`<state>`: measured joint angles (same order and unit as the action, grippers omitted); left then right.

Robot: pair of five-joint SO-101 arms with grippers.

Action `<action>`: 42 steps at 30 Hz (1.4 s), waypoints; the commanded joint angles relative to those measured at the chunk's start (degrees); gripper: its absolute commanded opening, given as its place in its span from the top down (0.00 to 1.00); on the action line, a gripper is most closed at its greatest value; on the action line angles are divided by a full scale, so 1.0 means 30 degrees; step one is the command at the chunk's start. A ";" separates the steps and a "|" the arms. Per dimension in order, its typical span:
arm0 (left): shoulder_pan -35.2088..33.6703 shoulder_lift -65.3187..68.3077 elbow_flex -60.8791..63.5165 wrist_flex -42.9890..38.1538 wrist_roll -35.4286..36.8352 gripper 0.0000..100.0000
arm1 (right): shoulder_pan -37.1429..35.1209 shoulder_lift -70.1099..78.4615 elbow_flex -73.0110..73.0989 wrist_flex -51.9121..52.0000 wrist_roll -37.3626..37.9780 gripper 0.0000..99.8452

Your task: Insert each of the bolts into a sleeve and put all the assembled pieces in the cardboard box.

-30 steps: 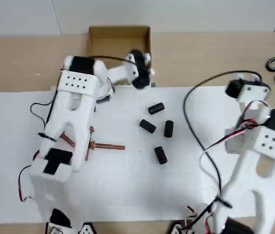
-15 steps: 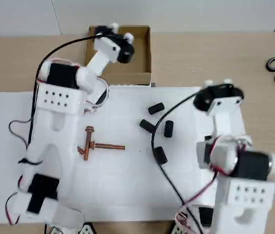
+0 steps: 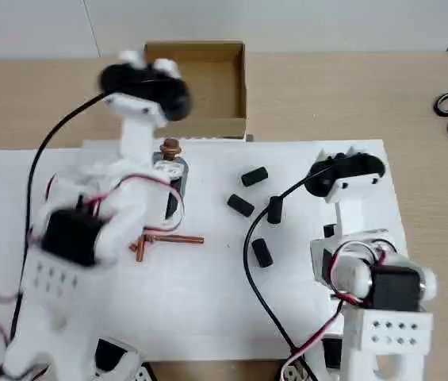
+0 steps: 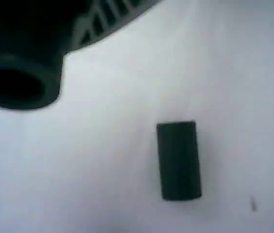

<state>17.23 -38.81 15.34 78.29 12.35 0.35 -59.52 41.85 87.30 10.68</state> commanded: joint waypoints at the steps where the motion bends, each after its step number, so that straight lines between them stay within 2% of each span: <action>1: 0.0088 -0.3868 0.3590 -0.2344 0.2842 0.99 | -0.0103 -0.1304 0.1582 -0.2769 -0.0352 1.00; 5: 0.0029 -0.8850 0.8659 -0.5451 0.4571 0.99 | -0.0220 -0.5465 0.4015 -0.4938 -0.1993 1.00; 10: -0.0029 -1.6205 1.4930 -0.8821 0.4659 0.99 | -0.3092 -1.1150 0.7121 -0.4791 -0.2608 1.00; 15: 0.0088 -2.2007 1.8769 -0.8879 0.4659 0.99 | -0.5758 -1.4989 0.9788 -0.4967 -0.3692 1.00; 18: 0.0000 -2.1451 1.9004 -0.8264 0.4806 0.99 | -0.6403 -1.4608 1.0198 -0.5670 -0.3839 1.00; 23: 0.0117 -2.1421 1.9092 -0.9114 0.5832 0.99 | -0.6842 -1.4462 1.1722 -0.8044 -0.3692 1.00; 30: 0.0117 -2.1451 2.0000 -1.1634 0.7795 0.99 | -1.1238 -1.4462 1.3832 -1.0037 -0.3839 1.00; 37: 0.0234 -2.1451 2.1553 -1.3509 0.8352 0.99 | -1.3172 -1.4462 1.5648 -1.2938 -0.3692 1.00; 42: 0.2051 -2.1451 2.1817 -1.3538 0.8615 0.99 | -1.4051 -1.4462 1.6234 -1.3612 -0.3751 1.00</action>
<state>20.84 -102.37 81.01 39.52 37.32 -40.62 -102.77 90.73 49.05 -0.22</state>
